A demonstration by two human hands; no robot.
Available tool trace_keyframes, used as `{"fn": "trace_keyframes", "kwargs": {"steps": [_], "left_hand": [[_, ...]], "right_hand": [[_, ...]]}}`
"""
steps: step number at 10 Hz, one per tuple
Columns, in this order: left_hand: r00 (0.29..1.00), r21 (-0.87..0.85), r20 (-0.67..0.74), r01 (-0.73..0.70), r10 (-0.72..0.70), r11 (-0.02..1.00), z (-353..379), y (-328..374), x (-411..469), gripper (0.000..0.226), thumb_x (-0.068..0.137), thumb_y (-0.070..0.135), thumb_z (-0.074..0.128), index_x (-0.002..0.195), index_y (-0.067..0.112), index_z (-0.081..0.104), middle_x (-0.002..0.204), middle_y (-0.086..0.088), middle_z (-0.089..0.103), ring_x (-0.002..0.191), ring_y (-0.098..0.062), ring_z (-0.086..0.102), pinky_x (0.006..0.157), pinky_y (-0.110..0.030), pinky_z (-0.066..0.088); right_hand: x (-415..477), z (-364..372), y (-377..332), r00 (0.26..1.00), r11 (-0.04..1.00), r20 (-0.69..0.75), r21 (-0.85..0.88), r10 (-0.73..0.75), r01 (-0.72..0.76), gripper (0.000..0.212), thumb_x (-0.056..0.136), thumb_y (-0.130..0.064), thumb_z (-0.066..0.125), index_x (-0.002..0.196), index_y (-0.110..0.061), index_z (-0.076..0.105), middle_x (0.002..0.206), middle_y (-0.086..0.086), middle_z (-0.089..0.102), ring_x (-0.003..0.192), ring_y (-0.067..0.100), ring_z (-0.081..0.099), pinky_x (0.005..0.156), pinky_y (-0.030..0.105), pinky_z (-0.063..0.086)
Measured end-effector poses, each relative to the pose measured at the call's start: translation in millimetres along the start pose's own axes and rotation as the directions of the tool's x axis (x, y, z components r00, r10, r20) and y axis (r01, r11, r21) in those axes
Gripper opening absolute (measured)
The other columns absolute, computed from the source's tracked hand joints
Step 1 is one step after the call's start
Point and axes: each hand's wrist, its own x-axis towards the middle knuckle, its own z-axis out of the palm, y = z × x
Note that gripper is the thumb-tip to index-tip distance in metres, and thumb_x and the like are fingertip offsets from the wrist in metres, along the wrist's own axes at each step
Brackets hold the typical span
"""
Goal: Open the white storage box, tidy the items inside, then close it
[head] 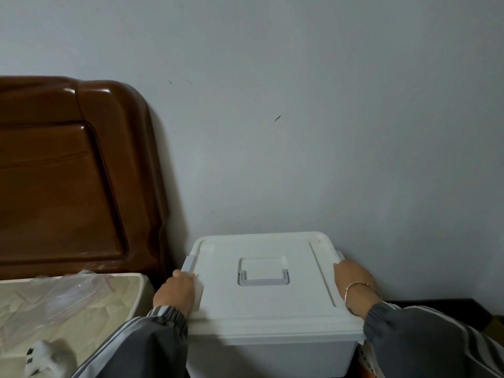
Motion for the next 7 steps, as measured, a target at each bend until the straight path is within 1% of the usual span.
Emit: {"fn": "trace_keyframes", "kwargs": {"steps": [1, 2, 3, 4, 5, 6, 7], "left_hand": [[1.000, -0.035, -0.005, -0.016, 0.016, 0.999, 2, -2, 0, 0.035, 0.102, 0.035, 0.025, 0.105, 0.005, 0.042, 0.118, -0.020, 0.061, 0.110, -0.035, 0.059, 0.090, -0.039, 0.043], [1.000, -0.050, 0.005, -0.024, 0.024, 0.998, 3, -2, 0, 0.035, 0.102, 0.034, 0.023, 0.104, 0.004, 0.042, 0.117, -0.022, 0.061, 0.110, -0.036, 0.058, 0.091, -0.040, 0.043], [0.999, -0.054, 0.014, -0.027, 0.028, 0.998, 1, -3, -1, 0.033, 0.102, 0.033, 0.023, 0.102, 0.006, 0.042, 0.116, -0.022, 0.061, 0.109, -0.036, 0.059, 0.090, -0.040, 0.043], [0.999, -0.051, 0.022, -0.032, 0.033, 0.998, 1, -3, -1, 0.034, 0.102, 0.035, 0.023, 0.103, 0.007, 0.042, 0.116, -0.021, 0.061, 0.108, -0.035, 0.059, 0.090, -0.041, 0.044], [0.999, -0.042, 0.023, -0.043, 0.044, 0.998, -2, -1, -7, 0.038, 0.101, 0.038, 0.026, 0.109, 0.005, 0.043, 0.119, -0.022, 0.059, 0.109, -0.037, 0.058, 0.091, -0.041, 0.045], [0.990, -0.119, 0.101, -0.088, 0.100, 0.989, -13, 0, -15, 0.046, 0.101, 0.039, 0.028, 0.140, 0.019, 0.039, 0.145, -0.016, 0.037, 0.131, -0.035, 0.038, 0.105, -0.046, 0.036], [0.995, -0.461, -0.038, -0.104, 0.097, 0.881, -31, -20, -26, 0.045, 0.100, 0.036, 0.034, 0.142, 0.020, 0.041, 0.149, -0.014, 0.035, 0.136, -0.032, 0.033, 0.109, -0.047, 0.033]], "right_hand": [[-1, -1, -3, 1.000, 0.995, -0.001, -0.099, -0.020, 0.020, 0.035, 0.100, -0.018, 0.032, 0.121, -0.008, 0.058, 0.125, 0.008, 0.061, 0.114, 0.025, 0.059, 0.090, 0.030, 0.047], [-3, 0, -10, 1.000, 0.980, 0.007, -0.196, -0.030, 0.031, 0.035, 0.098, -0.010, 0.033, 0.123, -0.008, 0.057, 0.126, 0.009, 0.060, 0.115, 0.024, 0.059, 0.092, 0.031, 0.047], [-4, -1, -14, 0.999, 0.975, 0.032, -0.218, -0.038, 0.044, 0.036, 0.099, -0.009, 0.031, 0.124, -0.007, 0.056, 0.127, 0.010, 0.059, 0.117, 0.025, 0.057, 0.095, 0.032, 0.047], [-3, -6, -12, 0.997, 0.981, 0.054, -0.181, -0.057, 0.066, 0.038, 0.101, -0.014, 0.028, 0.129, -0.009, 0.052, 0.131, 0.010, 0.056, 0.118, 0.026, 0.056, 0.097, 0.032, 0.046], [-4, -12, -10, 0.991, 0.998, 0.127, -0.049, -0.038, 0.045, 0.046, 0.101, -0.034, 0.029, 0.138, -0.009, 0.038, 0.137, 0.011, 0.051, 0.122, 0.026, 0.052, 0.100, 0.034, 0.043], [-12, -18, -6, 0.987, 0.998, 0.158, -0.048, -0.039, 0.047, 0.064, 0.096, -0.054, 0.021, 0.144, -0.012, 0.024, 0.143, 0.010, 0.044, 0.127, 0.027, 0.046, 0.102, 0.036, 0.037], [-26, -37, 3, 0.996, 0.953, 0.019, 0.293, -0.085, 0.076, 0.059, 0.097, -0.050, 0.022, 0.148, -0.021, 0.019, 0.150, 0.009, 0.034, 0.136, 0.028, 0.035, 0.110, 0.035, 0.025]]}}
